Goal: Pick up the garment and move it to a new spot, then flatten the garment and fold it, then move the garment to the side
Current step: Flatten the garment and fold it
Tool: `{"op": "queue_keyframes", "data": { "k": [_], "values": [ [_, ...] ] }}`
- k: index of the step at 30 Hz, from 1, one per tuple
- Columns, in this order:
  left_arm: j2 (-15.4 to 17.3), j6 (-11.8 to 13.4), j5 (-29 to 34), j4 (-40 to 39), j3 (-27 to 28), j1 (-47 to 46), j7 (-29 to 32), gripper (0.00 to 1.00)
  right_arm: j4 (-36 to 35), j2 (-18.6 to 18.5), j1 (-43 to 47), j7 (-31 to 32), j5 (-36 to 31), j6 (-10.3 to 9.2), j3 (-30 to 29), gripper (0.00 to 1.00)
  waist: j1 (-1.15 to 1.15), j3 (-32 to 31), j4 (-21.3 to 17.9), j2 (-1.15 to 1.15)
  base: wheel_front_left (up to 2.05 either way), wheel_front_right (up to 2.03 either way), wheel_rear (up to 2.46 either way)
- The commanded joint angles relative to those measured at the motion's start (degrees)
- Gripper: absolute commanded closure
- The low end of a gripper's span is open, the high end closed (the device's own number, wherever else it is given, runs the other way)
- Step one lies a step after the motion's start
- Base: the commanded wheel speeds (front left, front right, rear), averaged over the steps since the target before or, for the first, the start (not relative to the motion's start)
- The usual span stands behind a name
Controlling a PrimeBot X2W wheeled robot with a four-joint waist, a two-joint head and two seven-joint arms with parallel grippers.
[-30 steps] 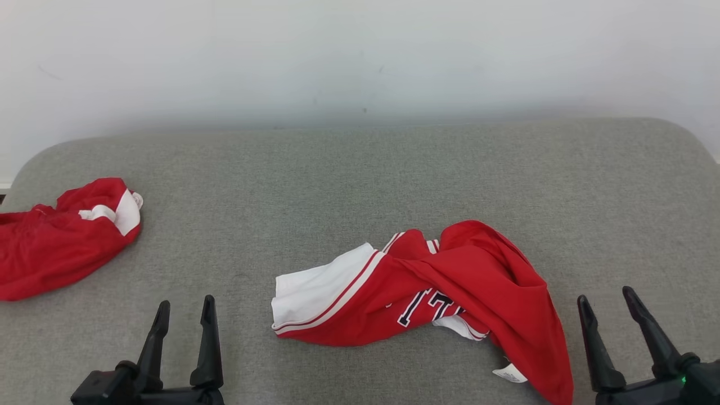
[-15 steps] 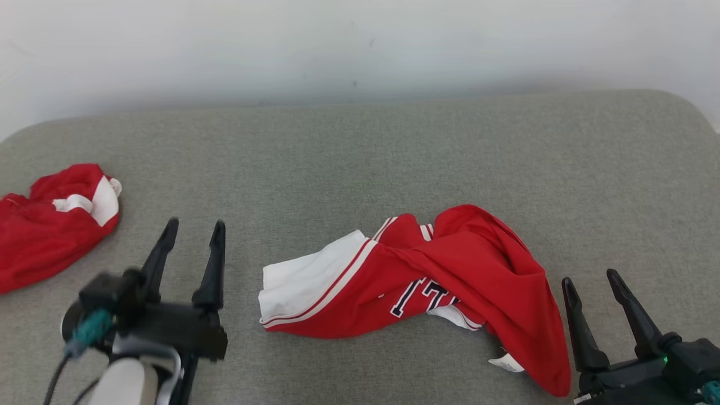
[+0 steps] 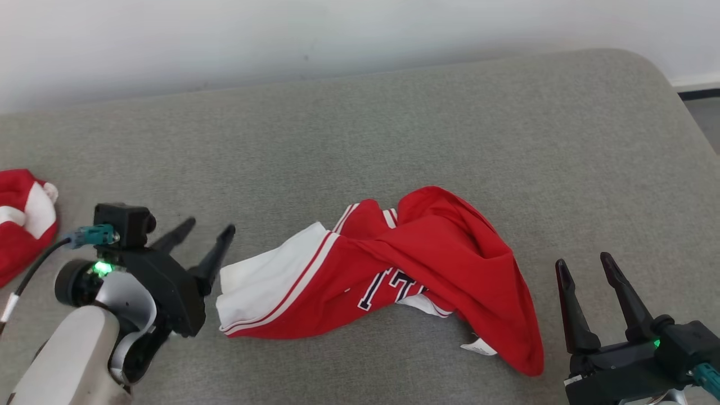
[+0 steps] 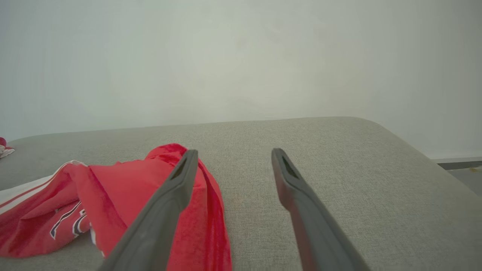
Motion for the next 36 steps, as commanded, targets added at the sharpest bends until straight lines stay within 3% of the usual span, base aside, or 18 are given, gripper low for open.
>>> {"op": "queue_keyframes", "data": {
  "k": [1,8,18,19,20,25,36],
  "values": [
    [0.9,0.1,-1.0,0.6,-0.6,-0.2,1.1,0.0,0.2,0.3,-0.4,0.0,0.1,-0.15,0.0,0.0,-0.01,0.7,-1.0,0.0,0.0,0.0,0.0],
    [3.1,0.1,-5.8,4.2,-5.0,0.0,5.6,0.0,0.8,0.7,-1.6,0.0,0.3,-0.15,0.3,0.0,-0.01,1.5,-2.1,0.0,0.0,0.0,0.0],
    [1.8,0.1,-11.6,10.0,-8.7,0.4,9.7,0.0,1.3,0.6,-2.4,0.0,0.5,-0.15,0.6,0.0,-0.01,1.8,-3.0,0.0,0.0,0.0,0.0],
    [1.6,0.1,-12.8,10.3,-9.0,0.6,10.2,0.6,1.3,0.6,-2.4,0.0,0.5,-0.15,0.6,0.0,-0.01,1.9,-3.1,0.0,0.0,0.0,0.0],
    [1.6,0.1,-13.7,10.5,-9.2,0.5,10.3,1.0,1.3,0.6,-2.4,0.0,0.5,-0.15,0.6,0.0,-0.01,1.9,-3.1,0.0,0.0,0.0,0.0],
    [3.1,0.1,-15.0,10.6,-8.7,-2.9,5.2,1.0,1.4,0.5,-2.5,0.0,0.6,-0.15,0.5,0.0,-0.01,2.1,-3.0,0.0,0.0,0.0,0.0],
    [6.4,0.1,-7.7,9.7,-8.9,-15.1,-13.1,1.0,2.1,0.4,-3.0,0.0,0.3,-0.15,-1.0,0.0,-0.01,2.1,-2.1,0.0,0.0,0.0,0.0]
  ]
}}
